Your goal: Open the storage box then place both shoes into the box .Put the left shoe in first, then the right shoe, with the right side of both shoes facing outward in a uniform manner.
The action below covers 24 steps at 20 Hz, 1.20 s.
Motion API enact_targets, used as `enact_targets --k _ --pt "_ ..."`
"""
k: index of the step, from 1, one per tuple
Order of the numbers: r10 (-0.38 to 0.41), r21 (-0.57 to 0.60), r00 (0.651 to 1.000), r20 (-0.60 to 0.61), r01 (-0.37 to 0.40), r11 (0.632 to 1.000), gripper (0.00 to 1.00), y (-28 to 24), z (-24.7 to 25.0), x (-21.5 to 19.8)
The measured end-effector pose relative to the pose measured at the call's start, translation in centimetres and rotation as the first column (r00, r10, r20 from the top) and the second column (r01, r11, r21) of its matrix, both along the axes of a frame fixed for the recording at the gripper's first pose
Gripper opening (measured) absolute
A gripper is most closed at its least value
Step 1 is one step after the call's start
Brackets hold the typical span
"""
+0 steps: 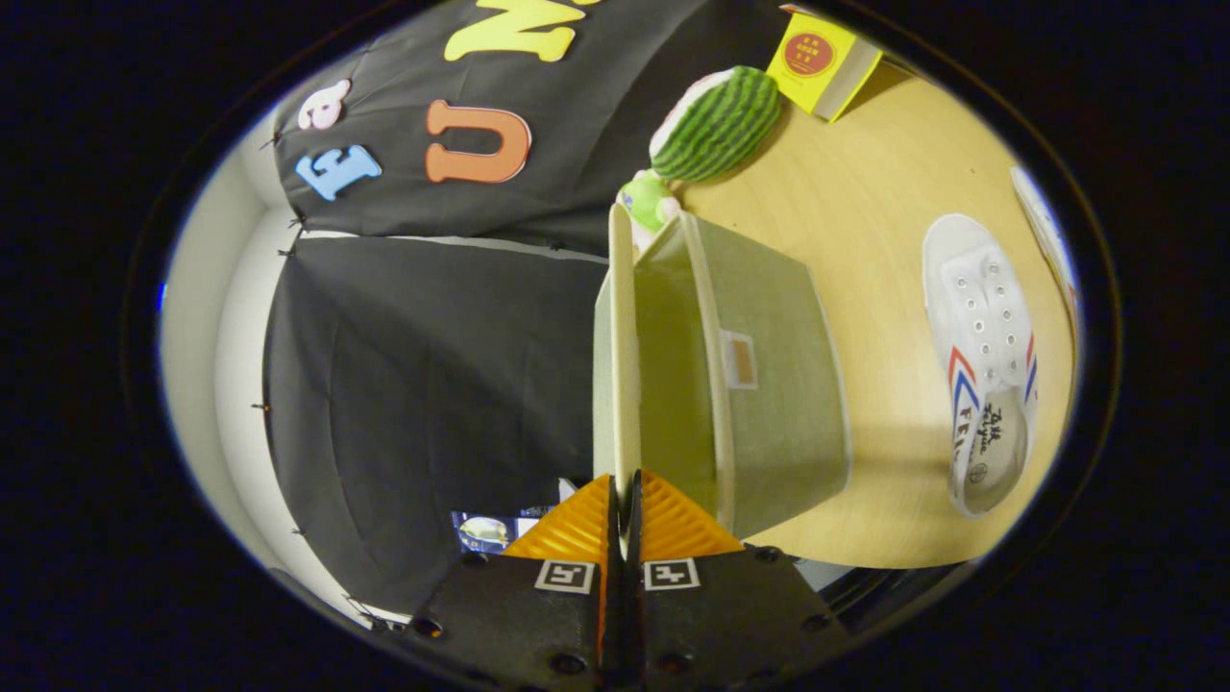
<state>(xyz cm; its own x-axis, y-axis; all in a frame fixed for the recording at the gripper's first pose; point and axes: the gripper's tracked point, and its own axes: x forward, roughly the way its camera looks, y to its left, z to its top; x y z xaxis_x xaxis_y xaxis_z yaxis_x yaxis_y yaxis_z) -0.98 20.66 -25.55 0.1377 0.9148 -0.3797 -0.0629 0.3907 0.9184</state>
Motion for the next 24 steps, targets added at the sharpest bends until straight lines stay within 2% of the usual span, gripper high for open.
enact_targets --k 4,8,14,18,19,22,24 --pt "0.045 0.037 0.997 0.057 -0.048 0.998 0.05 3.3 4.4 -0.6" --pt "0.110 -0.004 0.981 0.159 -0.111 0.994 0.05 8.0 7.5 -1.3" --pt "0.248 -0.129 0.925 0.288 -0.219 0.967 0.06 15.6 9.1 -3.3" --pt "0.305 -0.215 0.882 0.359 -0.240 0.947 0.09 19.2 8.4 -4.0" --pt "0.315 -0.235 0.872 0.374 -0.239 0.942 0.13 20.2 8.5 -4.2" --pt "0.331 -0.291 0.850 0.411 -0.222 0.931 0.46 21.1 8.3 -3.9" --pt "0.337 -0.352 0.820 0.462 -0.179 0.919 0.57 20.2 7.8 -2.9"
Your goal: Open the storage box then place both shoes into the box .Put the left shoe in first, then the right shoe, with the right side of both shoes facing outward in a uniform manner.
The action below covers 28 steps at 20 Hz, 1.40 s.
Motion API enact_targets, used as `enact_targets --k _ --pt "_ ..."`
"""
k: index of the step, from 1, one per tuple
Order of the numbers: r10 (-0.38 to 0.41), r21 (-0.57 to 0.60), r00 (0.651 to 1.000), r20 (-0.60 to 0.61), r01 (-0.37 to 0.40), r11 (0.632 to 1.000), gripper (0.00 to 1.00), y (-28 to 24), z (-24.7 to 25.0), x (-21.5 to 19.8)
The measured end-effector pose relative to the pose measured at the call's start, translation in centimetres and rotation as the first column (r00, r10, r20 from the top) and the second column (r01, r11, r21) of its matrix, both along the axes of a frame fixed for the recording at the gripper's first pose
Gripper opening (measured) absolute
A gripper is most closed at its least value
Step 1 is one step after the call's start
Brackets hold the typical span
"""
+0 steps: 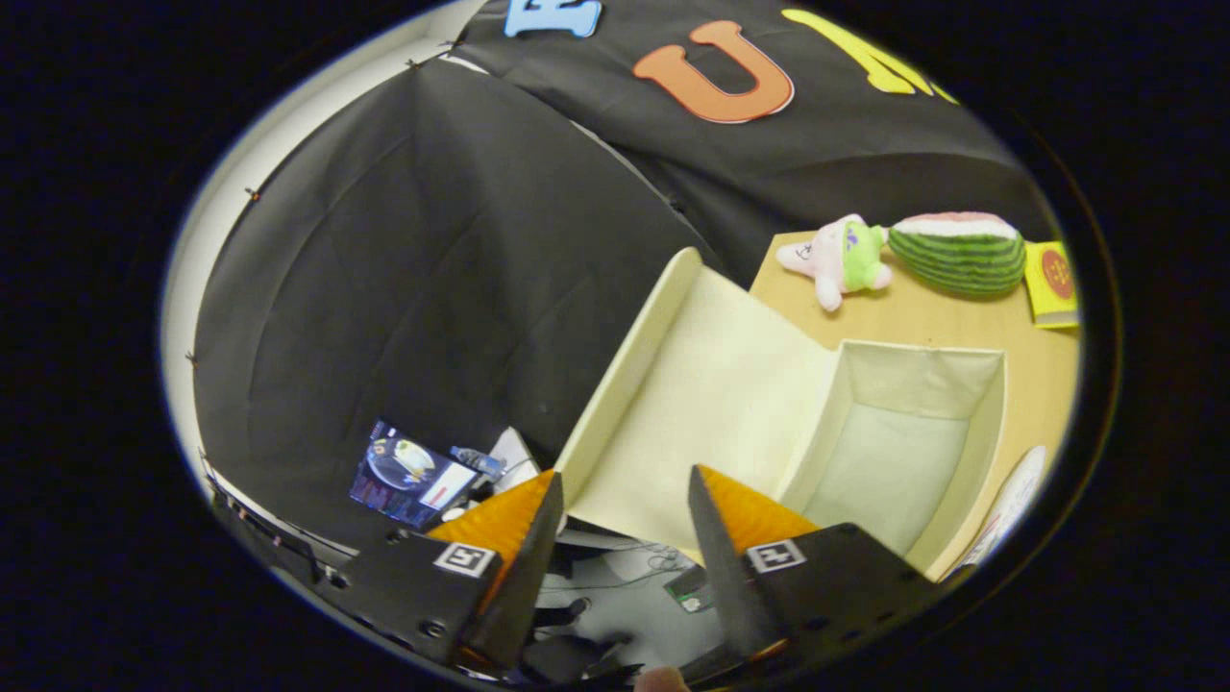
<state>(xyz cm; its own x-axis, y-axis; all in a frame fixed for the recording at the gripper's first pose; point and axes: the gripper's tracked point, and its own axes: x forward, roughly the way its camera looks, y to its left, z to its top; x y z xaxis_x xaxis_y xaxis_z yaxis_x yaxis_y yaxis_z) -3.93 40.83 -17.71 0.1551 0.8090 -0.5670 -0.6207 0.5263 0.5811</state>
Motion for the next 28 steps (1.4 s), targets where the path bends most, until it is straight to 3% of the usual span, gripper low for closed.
enact_targets --k 6,10,13,22,28 --pt "-0.094 -0.039 0.968 0.232 0.106 0.994 0.93 -3.9 2.7 2.9" --pt "-0.123 -0.071 0.899 0.420 0.167 0.983 0.93 -8.0 5.1 5.3" --pt "-0.144 -0.082 0.863 0.484 0.208 0.975 0.96 -11.2 6.0 6.2" --pt "-0.331 -0.138 0.862 0.383 0.408 0.903 0.96 -26.5 3.5 9.8" --pt "-0.399 -0.274 0.891 0.217 0.447 0.851 0.96 -34.7 -3.9 9.2"
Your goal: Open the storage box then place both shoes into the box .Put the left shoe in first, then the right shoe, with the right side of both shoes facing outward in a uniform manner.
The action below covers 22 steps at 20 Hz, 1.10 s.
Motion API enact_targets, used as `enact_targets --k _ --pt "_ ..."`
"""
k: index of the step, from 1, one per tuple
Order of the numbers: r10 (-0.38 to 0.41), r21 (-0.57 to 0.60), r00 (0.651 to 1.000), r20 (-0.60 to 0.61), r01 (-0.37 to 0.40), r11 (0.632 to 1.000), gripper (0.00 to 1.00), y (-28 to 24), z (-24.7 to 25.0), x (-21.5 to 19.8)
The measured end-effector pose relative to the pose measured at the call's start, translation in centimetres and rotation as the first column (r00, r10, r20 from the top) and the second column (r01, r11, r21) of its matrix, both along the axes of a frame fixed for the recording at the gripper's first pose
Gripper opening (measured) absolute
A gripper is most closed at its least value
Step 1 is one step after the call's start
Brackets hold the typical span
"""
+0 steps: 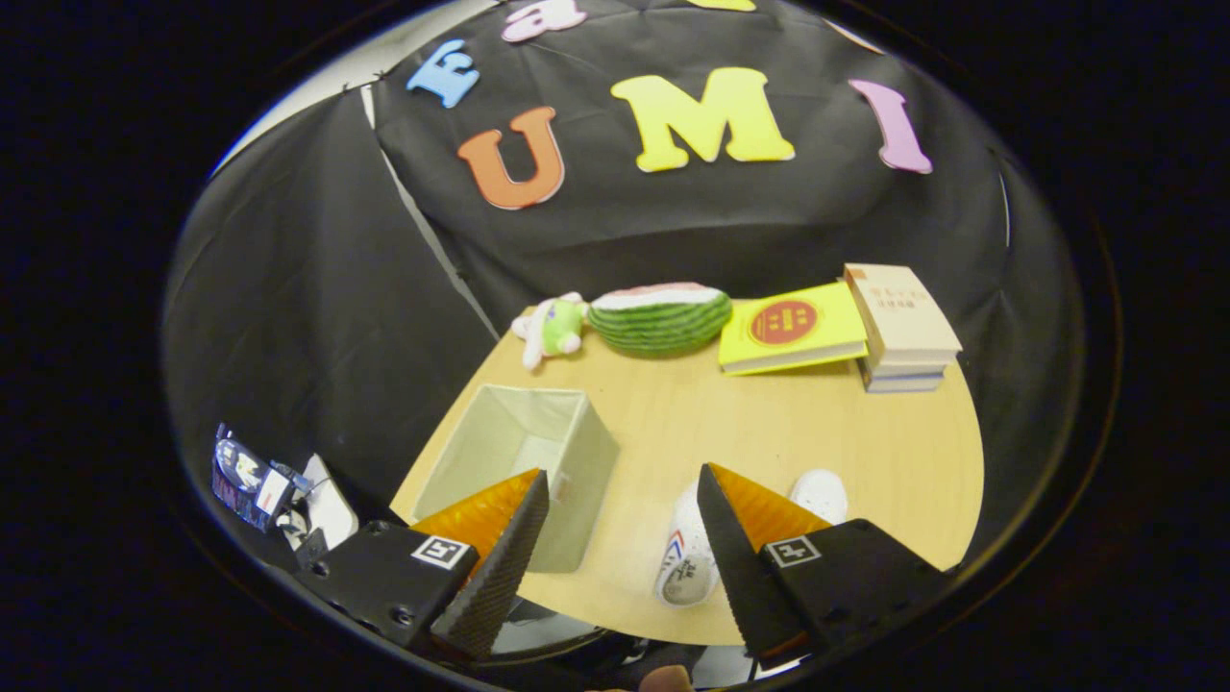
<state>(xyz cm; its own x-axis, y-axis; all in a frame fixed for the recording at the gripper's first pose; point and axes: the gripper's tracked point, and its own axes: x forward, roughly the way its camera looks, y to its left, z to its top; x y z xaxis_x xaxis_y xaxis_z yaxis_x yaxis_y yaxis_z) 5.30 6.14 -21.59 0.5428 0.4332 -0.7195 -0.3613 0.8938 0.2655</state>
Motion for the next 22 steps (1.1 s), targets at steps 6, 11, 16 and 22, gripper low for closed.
enact_targets --k 6,11,16,22 --pt "-0.013 -0.015 0.964 -0.264 0.009 1.000 0.96 -3.4 -9.4 -2.1" --pt "-0.014 -0.054 0.931 -0.365 -0.007 0.999 0.96 -4.2 -15.9 -2.1" --pt "-0.003 -0.101 0.893 -0.451 -0.047 0.994 0.93 -4.6 -21.3 -2.1" --pt "-0.001 -0.131 0.868 -0.497 -0.074 0.989 0.83 -4.5 -25.1 -2.3"
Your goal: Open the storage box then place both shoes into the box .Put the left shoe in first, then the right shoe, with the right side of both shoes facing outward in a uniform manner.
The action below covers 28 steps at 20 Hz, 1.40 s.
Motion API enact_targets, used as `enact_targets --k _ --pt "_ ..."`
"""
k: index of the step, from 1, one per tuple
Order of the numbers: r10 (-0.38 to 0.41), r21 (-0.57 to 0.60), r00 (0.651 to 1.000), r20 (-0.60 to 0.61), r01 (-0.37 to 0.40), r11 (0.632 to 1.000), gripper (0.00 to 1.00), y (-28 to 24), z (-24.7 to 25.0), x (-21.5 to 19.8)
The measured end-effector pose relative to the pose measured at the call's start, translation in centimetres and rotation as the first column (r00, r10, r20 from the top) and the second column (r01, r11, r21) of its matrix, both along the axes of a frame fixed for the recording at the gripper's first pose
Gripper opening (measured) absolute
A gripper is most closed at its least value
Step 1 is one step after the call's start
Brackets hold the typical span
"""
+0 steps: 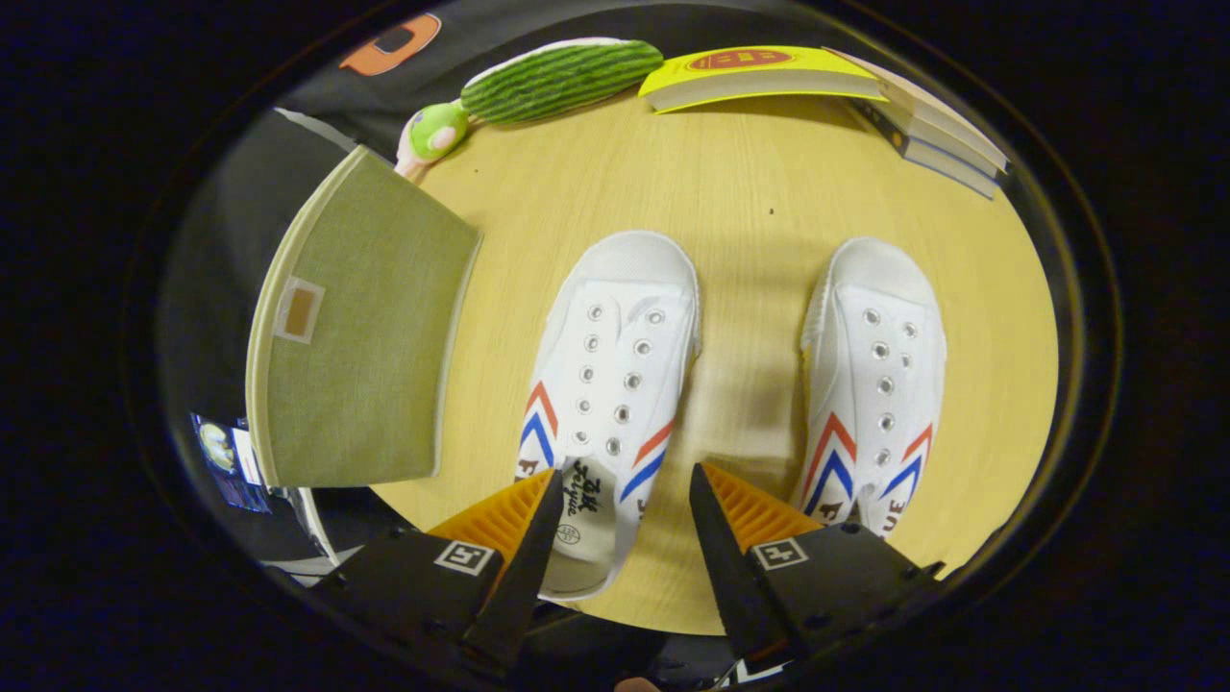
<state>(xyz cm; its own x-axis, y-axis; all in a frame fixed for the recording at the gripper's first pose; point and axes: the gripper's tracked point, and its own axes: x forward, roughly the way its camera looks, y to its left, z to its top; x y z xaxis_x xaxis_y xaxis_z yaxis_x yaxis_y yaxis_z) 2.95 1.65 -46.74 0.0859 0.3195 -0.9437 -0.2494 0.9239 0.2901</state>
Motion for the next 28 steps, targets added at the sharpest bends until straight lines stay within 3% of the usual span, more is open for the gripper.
enact_targets --k 4,5,7,13,19,28 --pt "-0.052 0.036 0.996 -0.073 0.054 0.998 0.58 0.9 -1.5 0.0" --pt "-0.070 0.055 0.993 -0.098 0.075 0.996 0.45 1.2 -1.5 -0.2" --pt "-0.097 0.065 0.988 -0.118 0.105 0.992 0.31 0.9 -1.6 0.5" --pt "-0.153 0.127 0.977 -0.151 0.172 0.977 0.08 1.4 -0.8 0.0" --pt "-0.198 0.194 0.965 -0.174 0.231 0.954 0.06 1.5 2.9 -0.3" --pt "-0.184 0.239 0.977 -0.103 0.204 0.949 0.06 5.0 17.4 -1.1"
